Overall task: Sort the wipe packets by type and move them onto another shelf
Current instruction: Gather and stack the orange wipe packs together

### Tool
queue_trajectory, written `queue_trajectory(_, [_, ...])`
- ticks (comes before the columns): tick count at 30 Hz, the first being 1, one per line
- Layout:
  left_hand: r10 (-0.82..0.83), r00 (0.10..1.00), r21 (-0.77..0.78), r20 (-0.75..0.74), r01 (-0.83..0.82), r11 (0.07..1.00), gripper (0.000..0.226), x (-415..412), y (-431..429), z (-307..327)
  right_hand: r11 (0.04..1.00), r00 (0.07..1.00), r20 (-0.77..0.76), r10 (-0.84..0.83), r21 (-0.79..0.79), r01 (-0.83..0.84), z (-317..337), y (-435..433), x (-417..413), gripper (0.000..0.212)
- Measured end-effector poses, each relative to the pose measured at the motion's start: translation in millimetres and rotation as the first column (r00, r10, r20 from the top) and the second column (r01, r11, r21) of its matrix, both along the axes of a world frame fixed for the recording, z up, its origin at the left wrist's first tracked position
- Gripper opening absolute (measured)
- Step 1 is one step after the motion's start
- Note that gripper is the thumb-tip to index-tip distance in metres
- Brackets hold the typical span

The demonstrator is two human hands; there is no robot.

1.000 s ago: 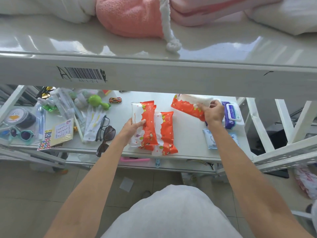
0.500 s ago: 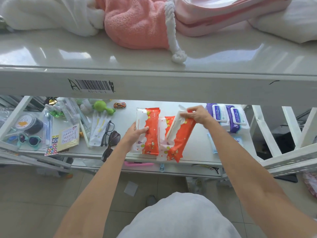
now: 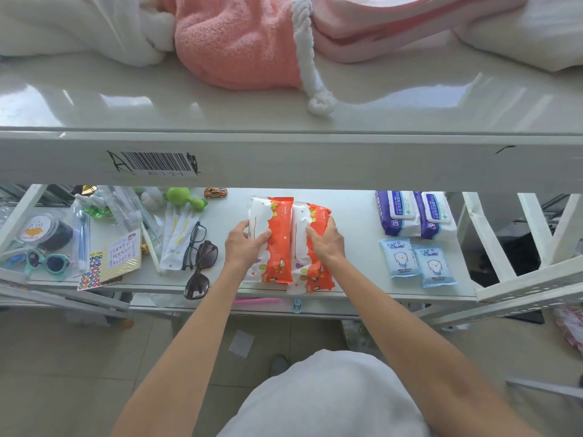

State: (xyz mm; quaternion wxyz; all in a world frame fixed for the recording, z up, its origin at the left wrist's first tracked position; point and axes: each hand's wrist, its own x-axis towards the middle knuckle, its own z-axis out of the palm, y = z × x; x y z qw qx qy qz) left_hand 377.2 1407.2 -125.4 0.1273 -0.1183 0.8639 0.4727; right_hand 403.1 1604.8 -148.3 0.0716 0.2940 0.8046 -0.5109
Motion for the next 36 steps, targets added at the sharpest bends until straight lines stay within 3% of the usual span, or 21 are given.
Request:
queue_trajectory(4, [-0.037,0.999,-0.095,-0.015,0.036,0.995,0.079,-2,13,-3,0.991,0.996,-0.009,-0.083,-0.105,0.082,5,-6,0,0.066])
queue_trajectory(6, [-0.022,0.999,-0.182,0.041,0.029,0.983,0.086,-6,17,-4,0.961,0.986,0.062,-0.156,-0.222,0.166,1,3,-10,0.083])
queue_trajectory(8, [0.034,0.973,-0.073,0.228,-0.018,0.997,0.114,-14,15,-5,0.934,0.975,0.145,-0.166,-0.294,0.203,-5,9,-15,0.111])
queue_trajectory(9, [0.037,0.947,0.007,0.320,-0.042,0.999,0.125,-17,14,-5,0.927,0.975,0.171,-0.141,-0.323,0.191,-11,11,-18,0.114])
queue_trajectory(10, [0.018,0.928,0.064,0.372,-0.045,0.997,0.125,-20,12,-6,0.923,0.977,0.181,-0.109,-0.346,0.167,-13,13,-18,0.112])
queue_trajectory(14, [-0.145,0.899,0.244,0.413,0.045,0.969,0.078,-16,11,-3,0.893,0.976,0.218,0.029,-0.443,0.073,-1,15,-12,0.107])
queue_trajectory(17, [-0.264,0.867,0.481,0.422,0.033,0.876,0.073,-10,10,-4,0.860,0.977,0.167,0.135,-0.508,-0.033,8,22,-6,0.101])
queue_trajectory(20, [-0.275,0.913,0.597,0.301,0.044,0.801,0.082,-10,9,3,0.817,0.994,0.033,0.102,-0.573,-0.064,19,29,3,0.110])
queue_trajectory(23, [-0.255,0.959,0.640,0.127,0.118,0.760,0.088,-13,9,19,0.783,0.980,-0.194,0.040,-0.603,-0.151,39,33,11,0.090])
queue_trajectory(26, [-0.330,0.944,0.634,-0.026,0.271,0.724,0.081,-15,10,32,0.824,0.938,-0.341,0.056,-0.514,-0.236,66,46,18,0.073])
queue_trajectory(28, [-0.417,0.907,0.614,-0.066,0.366,0.700,0.083,-14,9,36,0.861,0.917,-0.373,0.140,-0.411,-0.299,70,54,22,0.075])
queue_trajectory(31, [-0.534,0.843,0.576,-0.067,0.470,0.669,0.079,0,7,29,0.858,0.902,-0.368,0.225,-0.364,-0.362,54,57,37,0.096])
queue_trajectory(33, [-0.531,0.846,0.550,-0.048,0.466,0.693,0.074,14,10,22,0.857,0.902,-0.356,0.245,-0.354,-0.373,42,53,47,0.100])
queue_trajectory(36, [-0.447,0.892,0.527,-0.058,0.408,0.746,0.071,16,16,14,0.887,0.917,-0.353,0.188,-0.340,-0.313,35,47,48,0.091])
